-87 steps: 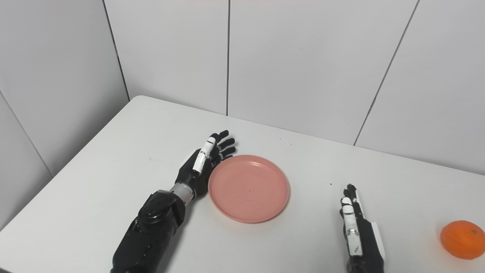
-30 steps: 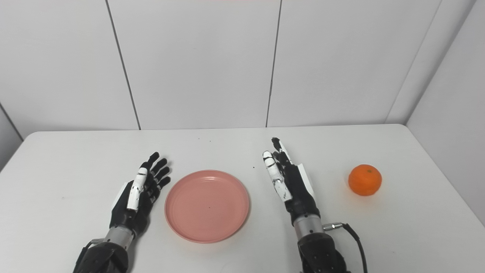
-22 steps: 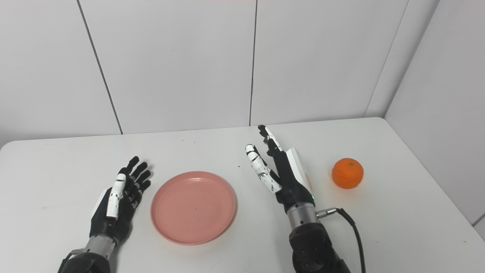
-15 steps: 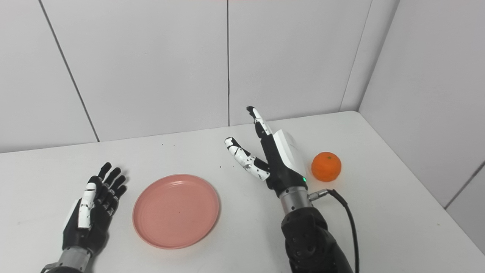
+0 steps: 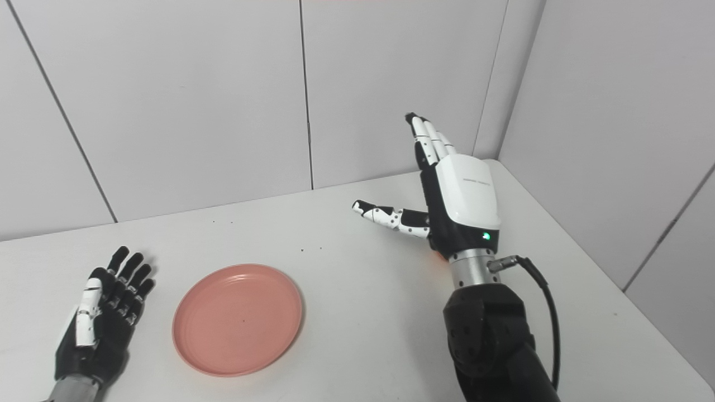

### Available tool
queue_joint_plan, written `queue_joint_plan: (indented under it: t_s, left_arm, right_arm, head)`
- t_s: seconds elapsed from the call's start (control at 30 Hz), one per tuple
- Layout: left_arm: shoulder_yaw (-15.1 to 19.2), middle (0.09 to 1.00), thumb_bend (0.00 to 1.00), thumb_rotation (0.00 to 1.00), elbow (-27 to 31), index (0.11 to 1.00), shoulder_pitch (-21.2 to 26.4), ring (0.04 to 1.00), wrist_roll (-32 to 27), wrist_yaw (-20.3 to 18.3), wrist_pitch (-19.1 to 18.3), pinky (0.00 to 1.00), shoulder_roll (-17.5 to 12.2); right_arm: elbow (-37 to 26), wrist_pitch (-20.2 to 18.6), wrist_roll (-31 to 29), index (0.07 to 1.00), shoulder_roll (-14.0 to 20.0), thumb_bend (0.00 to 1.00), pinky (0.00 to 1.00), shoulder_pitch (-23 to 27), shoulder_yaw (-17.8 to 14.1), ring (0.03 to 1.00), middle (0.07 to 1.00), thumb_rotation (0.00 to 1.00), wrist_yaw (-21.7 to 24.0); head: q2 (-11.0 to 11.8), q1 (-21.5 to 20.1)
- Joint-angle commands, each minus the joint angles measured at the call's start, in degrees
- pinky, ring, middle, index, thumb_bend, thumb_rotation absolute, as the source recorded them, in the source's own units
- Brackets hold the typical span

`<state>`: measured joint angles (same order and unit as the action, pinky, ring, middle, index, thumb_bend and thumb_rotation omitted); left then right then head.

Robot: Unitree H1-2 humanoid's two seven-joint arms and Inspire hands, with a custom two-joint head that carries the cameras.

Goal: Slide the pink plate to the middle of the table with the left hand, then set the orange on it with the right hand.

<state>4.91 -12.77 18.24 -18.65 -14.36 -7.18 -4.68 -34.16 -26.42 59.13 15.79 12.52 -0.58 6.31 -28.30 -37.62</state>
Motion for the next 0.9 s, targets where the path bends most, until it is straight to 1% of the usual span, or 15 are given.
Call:
queue_joint_plan:
  t_s: [0.0, 0.13, 0.3, 0.4, 0.47, 0.53, 0.7, 0.87]
  left_arm:
    - [0.2, 0.985, 0.31, 1.0, 0.1, 0.979, -0.8, 0.983, -0.2, 0.8, -2.6, 1.0, 0.0]
    - [0.1, 0.981, 0.32, 1.0, 0.3, 0.978, -1.0, 0.98, 0.0, 1.0, -2.6, 1.0, -0.1]
    - [0.0, 0.985, 0.31, 1.0, 1.2, 0.987, -1.1, 0.983, -0.1, 1.2, -3.7, 1.0, -0.1]
    - [-0.1, 0.985, 0.31, 1.0, 1.0, 0.985, -1.1, 0.985, -0.2, 0.9, -3.6, 1.0, -0.2]
    - [-0.1, 0.992, 0.31, 1.0, 1.0, 0.989, -1.2, 0.994, -0.5, 0.6, -3.4, 1.0, -0.1]
    - [0.0, 0.992, 0.31, 1.0, 1.3, 0.989, -1.3, 0.995, -0.8, 0.6, -3.5, 1.0, -0.1]
    - [-0.1, 0.994, 0.31, 1.0, 1.7, 0.991, -1.4, 0.994, -0.9, 0.8, -3.8, 1.0, 0.0]
    - [-0.3, 0.998, 0.31, 1.0, 2.6, 0.995, -1.7, 0.996, -1.1, 0.8, -4.2, 1.0, -0.1]
  right_arm:
    - [-1.8, 0.2, 2.0, 0.97, 0.1, 0.88, 0.75, 1.3, -1.5, 0.885, 0.954, 0.61, 0.0]
    - [-1.3, -0.1, 3.8, 0.967, -0.4, 0.9, 0.77, 1.2, -3.9, 0.888, 0.944, 0.6, 0.8]
    - [0.2, 0.0, 3.8, 0.965, -0.4, 0.92, 0.77, 0.8, -7.1, 0.894, 0.943, 0.58, 0.6]
    - [0.9, -0.3, 4.6, 0.969, -0.9, 0.93, 0.76, 0.6, -9.0, 0.897, 0.947, 0.57, 1.5]
    - [1.6, -0.3, 4.8, 0.96, -1.0, 0.93, 0.73, 0.4, -10.2, 0.887, 0.941, 0.58, 1.8]
    - [2.6, -0.2, 4.0, 0.957, -1.0, 0.93, 0.73, 0.1, -11.0, 0.886, 0.939, 0.58, 1.0]
    - [5.1, 0.8, 2.1, 0.937, -0.5, 0.93, 0.73, -0.4, -12.2, 0.869, 0.919, 0.55, -1.6]
    - [7.8, 0.0, -0.1, 0.948, -0.9, 0.93, 0.73, -0.2, -12.2, 0.867, 0.919, 0.54, -1.6]
  head:
    - [0.3, 0.0]
    - [0.5, -0.4]
    - [0.7, -0.6]
    - [0.9, -0.7]
    - [1.1, -1.0]
    - [1.1, -1.0]
    - [0.9, -0.8]
    - [0.9, -0.8]
